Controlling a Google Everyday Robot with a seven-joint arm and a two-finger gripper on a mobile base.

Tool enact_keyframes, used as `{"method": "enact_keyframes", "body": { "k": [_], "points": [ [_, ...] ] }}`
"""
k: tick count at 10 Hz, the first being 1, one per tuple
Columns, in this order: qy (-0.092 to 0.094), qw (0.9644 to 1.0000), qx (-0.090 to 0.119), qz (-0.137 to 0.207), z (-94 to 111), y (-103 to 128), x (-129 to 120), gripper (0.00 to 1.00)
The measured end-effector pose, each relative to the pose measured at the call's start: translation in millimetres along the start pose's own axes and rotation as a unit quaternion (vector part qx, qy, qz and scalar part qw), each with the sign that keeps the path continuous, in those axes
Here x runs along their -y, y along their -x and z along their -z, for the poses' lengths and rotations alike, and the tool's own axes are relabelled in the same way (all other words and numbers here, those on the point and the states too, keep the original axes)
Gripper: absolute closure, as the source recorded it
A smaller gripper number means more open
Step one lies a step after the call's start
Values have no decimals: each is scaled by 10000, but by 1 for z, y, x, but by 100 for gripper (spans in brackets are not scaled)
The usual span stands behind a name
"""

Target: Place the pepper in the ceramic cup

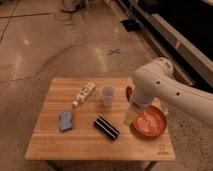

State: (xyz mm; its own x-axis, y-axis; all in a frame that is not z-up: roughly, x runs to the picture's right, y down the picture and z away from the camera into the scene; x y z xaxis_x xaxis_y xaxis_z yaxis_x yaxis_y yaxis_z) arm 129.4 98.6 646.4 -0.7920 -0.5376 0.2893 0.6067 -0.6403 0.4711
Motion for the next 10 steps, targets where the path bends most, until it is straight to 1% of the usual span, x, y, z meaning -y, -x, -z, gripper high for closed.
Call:
{"method": "enact_keyframes", "body": {
  "k": [4, 5, 6, 7, 8, 9, 10],
  "points": [
    [5, 10000, 9, 2, -1, 0, 0, 20],
    [41, 10000, 66, -34, -4, 2, -3, 20],
    [121, 9998, 157, -77, -14, -2, -10, 20],
    [269, 9990, 307, -156, -35, -11, -25, 20],
    [375, 9982, 413, -238, -52, -21, -38, 20],
    [462, 9972, 502, -304, -66, -27, -49, 20],
    [616, 9944, 694, -505, -94, -39, -72, 20]
  ]
}}
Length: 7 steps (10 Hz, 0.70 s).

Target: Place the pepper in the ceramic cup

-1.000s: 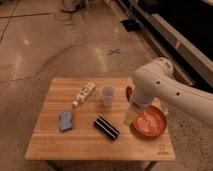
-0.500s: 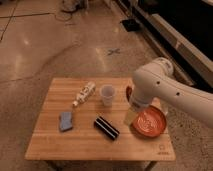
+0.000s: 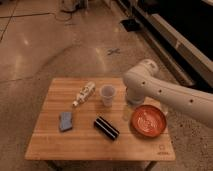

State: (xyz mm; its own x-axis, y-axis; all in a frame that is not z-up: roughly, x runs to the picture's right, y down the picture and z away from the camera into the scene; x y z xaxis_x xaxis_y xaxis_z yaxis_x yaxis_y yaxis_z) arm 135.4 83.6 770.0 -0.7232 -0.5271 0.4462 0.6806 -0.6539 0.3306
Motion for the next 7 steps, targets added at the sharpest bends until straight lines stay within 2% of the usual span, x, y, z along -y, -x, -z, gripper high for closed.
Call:
{"method": "enact_keyframes", "body": {
  "k": [2, 3, 5, 7],
  "points": [
    [144, 9991, 205, -335, -36, -25, -27, 20],
    [154, 9979, 262, -571, -55, -40, -48, 20],
    [75, 9957, 259, -884, -77, -53, -77, 20],
    [-136, 9926, 180, -1197, -96, -64, -101, 20]
  ]
}}
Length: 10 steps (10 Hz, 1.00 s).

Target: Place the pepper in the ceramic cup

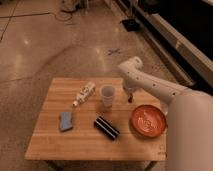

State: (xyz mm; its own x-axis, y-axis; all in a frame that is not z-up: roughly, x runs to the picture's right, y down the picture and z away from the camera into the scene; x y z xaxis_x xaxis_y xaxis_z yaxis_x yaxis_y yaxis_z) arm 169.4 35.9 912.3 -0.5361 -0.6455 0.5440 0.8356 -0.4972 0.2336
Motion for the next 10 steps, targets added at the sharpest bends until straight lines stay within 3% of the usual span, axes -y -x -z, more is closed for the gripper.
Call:
{"method": "enact_keyframes", "body": {
  "k": [5, 8, 10],
  "points": [
    [-393, 9969, -257, -631, -25, -49, -16, 20],
    [-330, 9928, -473, -1047, -36, -62, -38, 20],
    [-276, 9905, -524, -1241, -48, -58, -49, 20]
  ]
}}
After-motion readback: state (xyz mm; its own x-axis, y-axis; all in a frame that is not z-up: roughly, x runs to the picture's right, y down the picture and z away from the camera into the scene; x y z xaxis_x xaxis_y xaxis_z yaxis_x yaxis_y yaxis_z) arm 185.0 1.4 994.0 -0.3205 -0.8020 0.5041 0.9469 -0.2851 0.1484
